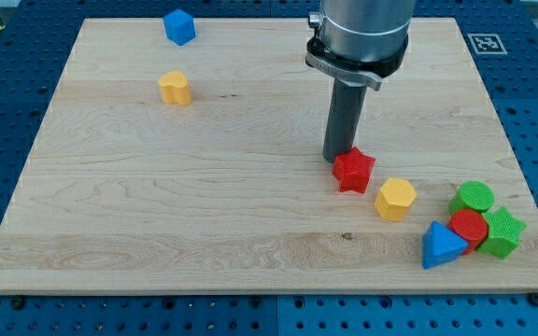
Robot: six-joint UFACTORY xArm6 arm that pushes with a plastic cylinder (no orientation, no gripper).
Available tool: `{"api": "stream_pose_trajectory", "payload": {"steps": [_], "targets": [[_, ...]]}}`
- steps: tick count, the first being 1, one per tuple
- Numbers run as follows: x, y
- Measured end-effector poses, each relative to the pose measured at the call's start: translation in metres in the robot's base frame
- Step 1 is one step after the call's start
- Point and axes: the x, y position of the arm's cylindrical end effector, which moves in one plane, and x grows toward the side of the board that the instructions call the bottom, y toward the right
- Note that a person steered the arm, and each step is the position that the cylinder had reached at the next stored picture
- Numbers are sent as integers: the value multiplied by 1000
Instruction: Push the yellow heart to a group of blocks
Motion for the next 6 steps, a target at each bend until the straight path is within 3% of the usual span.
{"api": "stream_pose_trajectory", "payload": {"steps": [3, 5, 6], "targets": [[50, 53], [38, -44], [2, -121]]}}
